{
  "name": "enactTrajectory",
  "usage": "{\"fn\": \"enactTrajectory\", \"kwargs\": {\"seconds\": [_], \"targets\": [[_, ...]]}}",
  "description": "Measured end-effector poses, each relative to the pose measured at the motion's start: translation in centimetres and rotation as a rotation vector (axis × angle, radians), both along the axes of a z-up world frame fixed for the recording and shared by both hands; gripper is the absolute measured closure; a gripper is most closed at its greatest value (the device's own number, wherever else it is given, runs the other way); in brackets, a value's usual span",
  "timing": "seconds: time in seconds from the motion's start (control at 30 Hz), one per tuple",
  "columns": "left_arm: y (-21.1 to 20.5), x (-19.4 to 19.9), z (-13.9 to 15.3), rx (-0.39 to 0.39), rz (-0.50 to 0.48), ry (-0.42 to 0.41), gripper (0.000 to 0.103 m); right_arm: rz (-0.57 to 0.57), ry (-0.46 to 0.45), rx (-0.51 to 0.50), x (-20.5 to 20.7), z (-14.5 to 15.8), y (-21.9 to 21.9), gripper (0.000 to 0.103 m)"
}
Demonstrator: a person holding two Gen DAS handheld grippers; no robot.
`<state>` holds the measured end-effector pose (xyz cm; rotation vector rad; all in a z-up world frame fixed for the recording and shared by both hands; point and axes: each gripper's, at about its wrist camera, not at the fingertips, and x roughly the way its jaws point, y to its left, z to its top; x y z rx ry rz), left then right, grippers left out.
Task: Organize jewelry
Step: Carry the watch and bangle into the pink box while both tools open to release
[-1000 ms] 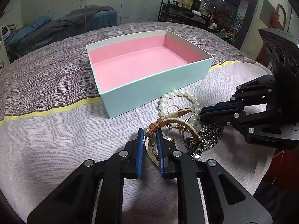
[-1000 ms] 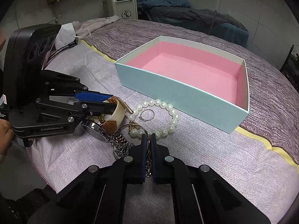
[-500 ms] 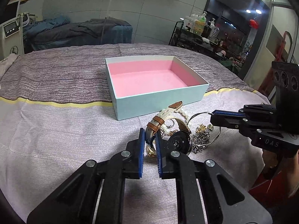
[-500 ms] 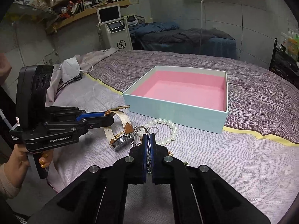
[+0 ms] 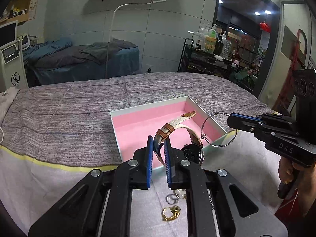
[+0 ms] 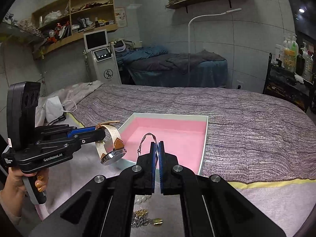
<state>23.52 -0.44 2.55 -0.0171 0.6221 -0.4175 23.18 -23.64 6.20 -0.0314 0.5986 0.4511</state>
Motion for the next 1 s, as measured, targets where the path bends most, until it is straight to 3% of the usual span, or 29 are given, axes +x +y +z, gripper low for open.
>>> {"fn": "enactTrajectory", "kwargs": {"seconds": [0.2,0.4,0.67,0.73,0.77,0.8,0.83,0.87,0.9,1.0], "targets": [[-1.9,5.4,-1.2,0.06,-0.013,0.061,0.092,-0.049,0.061,-0.046,4.5,-1.5,0.0,0.1],[-3.3,8.6,-3.3,0.113,-0.02,0.126,0.092,-0.044,0.127,-0.116,5.8,-3.6,0.7,0.1],[-3.7,10.5,-4.5,0.118,-0.017,0.151,0.092,-0.052,0.093,-0.208,5.9,-4.3,1.4,0.1],[-4.0,10.5,-4.4,0.137,-0.017,0.136,0.091,-0.064,0.068,-0.229,5.9,-4.3,1.4,0.095],[-4.3,10.7,-4.3,0.145,-0.019,0.13,0.088,-0.071,0.053,-0.235,5.8,-4.3,1.3,0.083],[-4.4,10.8,-4.2,0.151,-0.022,0.123,0.084,-0.076,0.039,-0.224,5.6,-4.1,1.2,0.061],[-4.5,10.9,-4.1,0.154,-0.021,0.115,0.069,-0.08,0.023,-0.202,5.5,-3.9,0.8,0.053],[-4.6,10.9,-3.9,0.154,-0.02,0.106,0.048,-0.089,0.005,-0.186,5.5,-3.6,0.5,0.047],[-4.7,10.9,-3.8,0.162,-0.016,0.096,0.039,-0.103,-0.011,-0.188,5.3,-3.5,0.3,0.047],[-5.0,10.7,-3.5,0.19,-0.012,0.053,0.035,-0.156,-0.051,-0.22,5.0,-2.9,-0.3,0.043]]}}
